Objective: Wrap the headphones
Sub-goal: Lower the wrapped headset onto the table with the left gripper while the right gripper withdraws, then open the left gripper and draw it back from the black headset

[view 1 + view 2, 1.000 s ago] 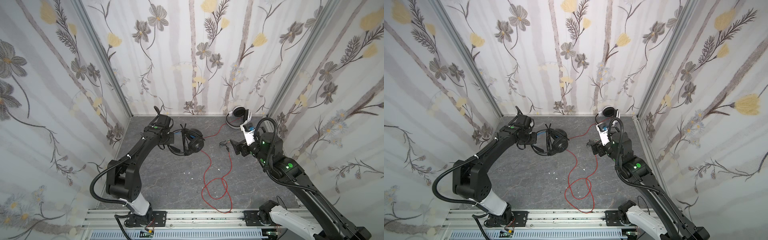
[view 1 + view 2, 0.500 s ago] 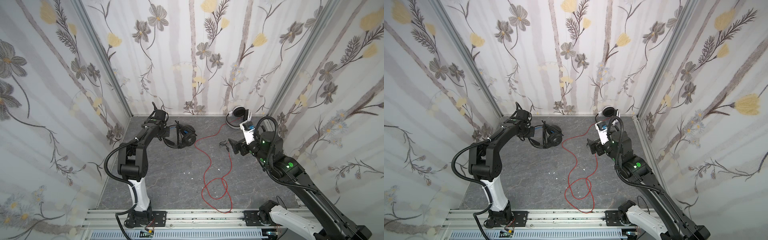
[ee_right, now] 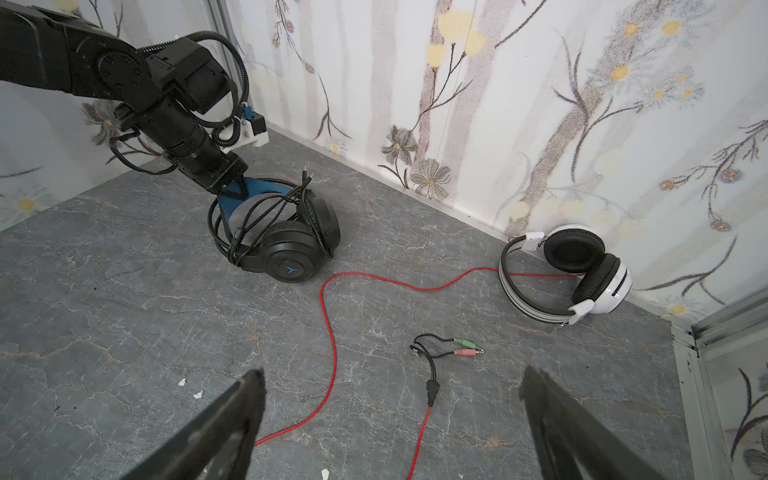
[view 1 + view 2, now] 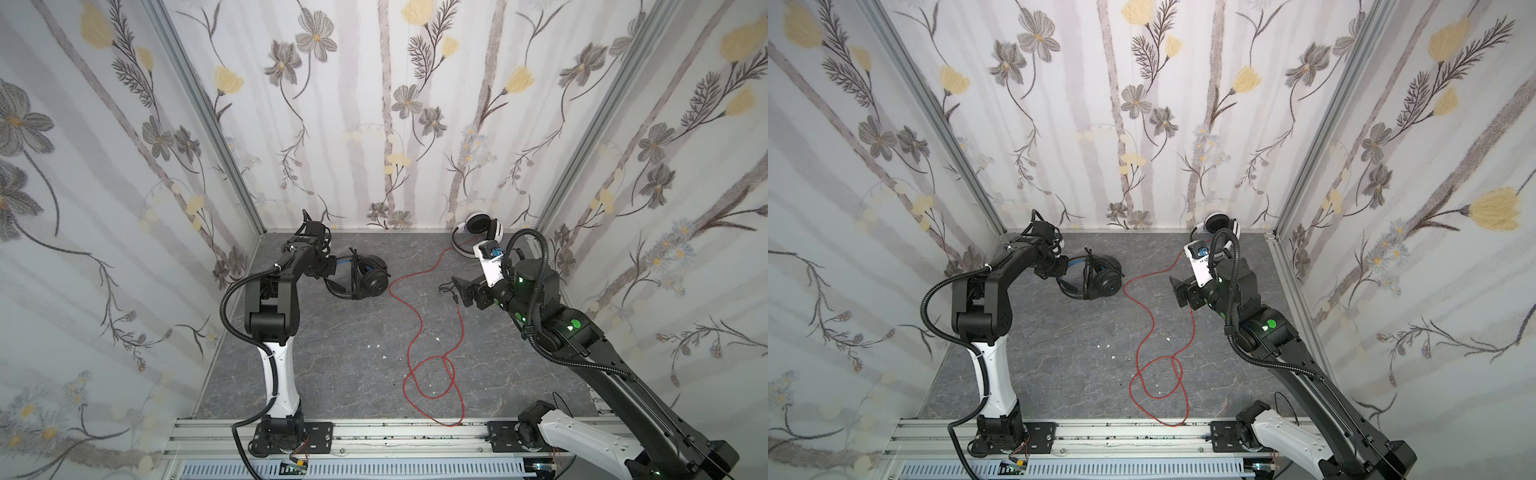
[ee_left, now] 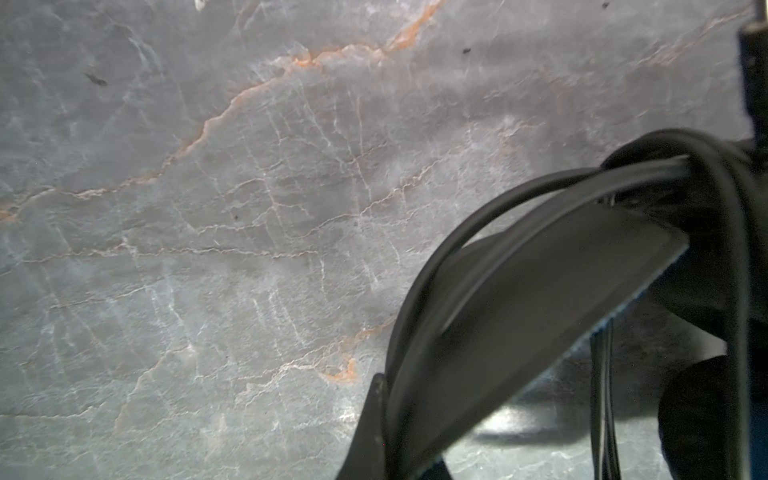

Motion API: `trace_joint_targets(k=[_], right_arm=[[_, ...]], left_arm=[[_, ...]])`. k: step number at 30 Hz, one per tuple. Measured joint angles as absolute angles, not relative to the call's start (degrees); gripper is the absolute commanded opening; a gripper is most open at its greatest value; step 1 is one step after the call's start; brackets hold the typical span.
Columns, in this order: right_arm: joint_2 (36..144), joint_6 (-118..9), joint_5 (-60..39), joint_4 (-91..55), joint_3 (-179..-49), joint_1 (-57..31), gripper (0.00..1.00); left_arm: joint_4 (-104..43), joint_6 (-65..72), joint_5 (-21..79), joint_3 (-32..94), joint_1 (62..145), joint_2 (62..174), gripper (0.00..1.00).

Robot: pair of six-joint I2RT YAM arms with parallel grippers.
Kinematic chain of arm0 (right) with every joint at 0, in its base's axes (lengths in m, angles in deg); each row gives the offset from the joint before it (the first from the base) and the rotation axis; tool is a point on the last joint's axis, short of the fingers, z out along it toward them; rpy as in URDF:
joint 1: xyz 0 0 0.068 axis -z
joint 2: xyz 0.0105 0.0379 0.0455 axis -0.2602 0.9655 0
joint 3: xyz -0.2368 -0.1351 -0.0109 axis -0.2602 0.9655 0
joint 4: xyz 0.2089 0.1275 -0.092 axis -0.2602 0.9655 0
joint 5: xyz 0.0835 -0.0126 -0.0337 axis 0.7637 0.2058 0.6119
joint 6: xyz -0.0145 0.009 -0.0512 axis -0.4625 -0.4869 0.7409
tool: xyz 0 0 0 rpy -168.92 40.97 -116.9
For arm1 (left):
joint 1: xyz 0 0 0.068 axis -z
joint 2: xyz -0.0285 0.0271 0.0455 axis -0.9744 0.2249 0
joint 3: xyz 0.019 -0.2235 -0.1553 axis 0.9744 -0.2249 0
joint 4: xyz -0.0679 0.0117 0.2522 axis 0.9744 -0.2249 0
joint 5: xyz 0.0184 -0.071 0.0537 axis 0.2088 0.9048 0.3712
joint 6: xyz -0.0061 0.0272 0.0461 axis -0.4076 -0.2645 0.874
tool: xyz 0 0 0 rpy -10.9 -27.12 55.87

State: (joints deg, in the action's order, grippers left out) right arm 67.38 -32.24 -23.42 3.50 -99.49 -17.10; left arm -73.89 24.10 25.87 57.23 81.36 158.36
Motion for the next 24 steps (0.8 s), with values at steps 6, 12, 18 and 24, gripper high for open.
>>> trace_joint_targets(k=[6, 12, 18, 24], right_arm=[[67.75, -32.24, -23.42, 3.52, -99.51, -17.19, 0.96], [68.12, -32.24, -23.44, 3.52, -99.51, -17.43, 0.96], [67.97, -31.81, -23.7, 3.48, -99.53, -17.54, 0.96], [67.9, -31.81, -23.85, 3.32, -99.53, -18.0, 0.96]], left_arm=[[-73.5, 24.16, 26.61, 56.88, 81.23, 159.13, 0.13], [-72.93, 23.99, 27.18, 56.4, 80.88, 159.3, 0.33], [-72.39, 23.25, 28.21, 54.58, 80.62, 158.3, 0.51], [-72.06, 21.28, 28.78, 54.36, 80.44, 156.07, 0.71]])
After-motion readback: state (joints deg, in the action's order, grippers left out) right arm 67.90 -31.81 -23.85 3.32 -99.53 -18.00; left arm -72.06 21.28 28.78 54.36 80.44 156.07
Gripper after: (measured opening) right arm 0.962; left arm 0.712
